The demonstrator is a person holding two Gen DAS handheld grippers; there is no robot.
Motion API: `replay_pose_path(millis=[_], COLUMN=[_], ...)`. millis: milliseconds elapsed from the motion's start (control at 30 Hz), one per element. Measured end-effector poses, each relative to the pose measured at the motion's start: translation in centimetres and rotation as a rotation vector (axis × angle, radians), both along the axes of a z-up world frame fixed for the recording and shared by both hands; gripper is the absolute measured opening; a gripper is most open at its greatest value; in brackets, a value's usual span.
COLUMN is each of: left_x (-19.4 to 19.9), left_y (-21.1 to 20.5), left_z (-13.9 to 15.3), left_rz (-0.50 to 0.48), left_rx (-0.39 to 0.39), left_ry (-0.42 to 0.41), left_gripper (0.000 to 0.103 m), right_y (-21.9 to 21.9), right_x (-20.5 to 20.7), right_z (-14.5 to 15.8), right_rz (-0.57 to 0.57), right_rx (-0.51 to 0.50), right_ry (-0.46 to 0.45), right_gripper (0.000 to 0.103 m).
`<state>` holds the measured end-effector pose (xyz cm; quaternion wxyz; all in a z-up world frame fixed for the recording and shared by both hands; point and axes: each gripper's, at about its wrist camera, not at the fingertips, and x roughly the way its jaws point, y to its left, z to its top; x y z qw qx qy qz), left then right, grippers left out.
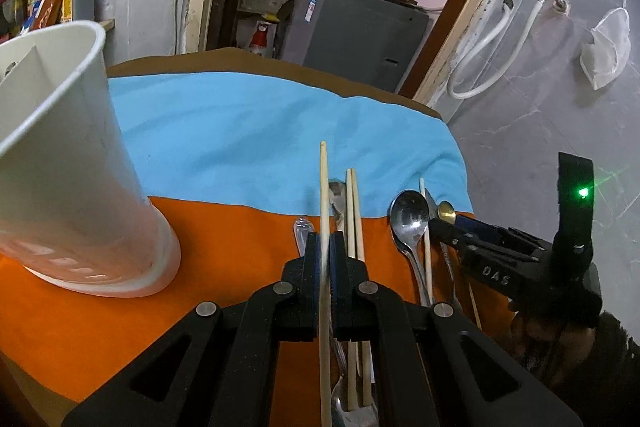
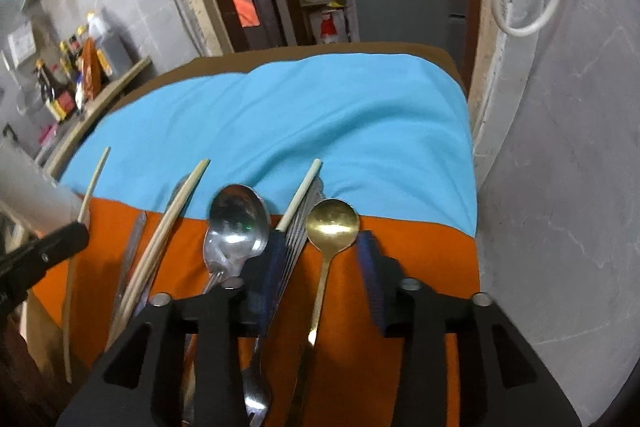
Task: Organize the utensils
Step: 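Lift the chopstick with left tool while right tool lifts the gold spoon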
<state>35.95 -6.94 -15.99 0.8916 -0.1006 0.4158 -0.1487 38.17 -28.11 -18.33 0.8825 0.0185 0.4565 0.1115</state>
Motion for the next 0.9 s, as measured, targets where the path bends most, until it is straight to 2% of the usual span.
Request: replay_pose_path(millis=[100, 233, 300, 433, 667, 900], left_x=[0.2, 0.2, 0.2, 0.2, 0.2, -0.5], left_y=[0.1, 0.1, 0.1, -0.1, -0.2, -0.3], left_z=[-0.2, -0.3, -0.4, -0.4, -0.4, 0.7], left_rz=[0.007, 0.009, 0.009, 0.007, 0.013, 0.008], left_rx=[-0.004, -0.007, -0.008, -0.005, -0.003, -0.019], left_ry=[0.007, 0.012, 0.016, 0.021, 0.022, -0.032], left_gripper=[0.003, 0.003, 0.003, 0.003, 0.003, 0.003], right_y=[0.2, -0.7, -1.3, -1.4, -2.0, -1.1], right_x=[0.2, 0.4, 0.6, 0.8, 0.6, -1.3], right_z=[-0.2, -0.2, -0.2, -0.1, 0.1, 2.3], right_rz=[0.012, 0.002, -0.013, -0.031, -0.029, -0.012], right_rx=[-0.027, 0.013, 0.046, 0.071, 0.138, 0.138], right_ry=[-0.012, -0.015, -0.013, -0.014, -0.026, -0.143], right_gripper=[0.041, 0.038, 0.031, 0.025, 0.024, 0.023])
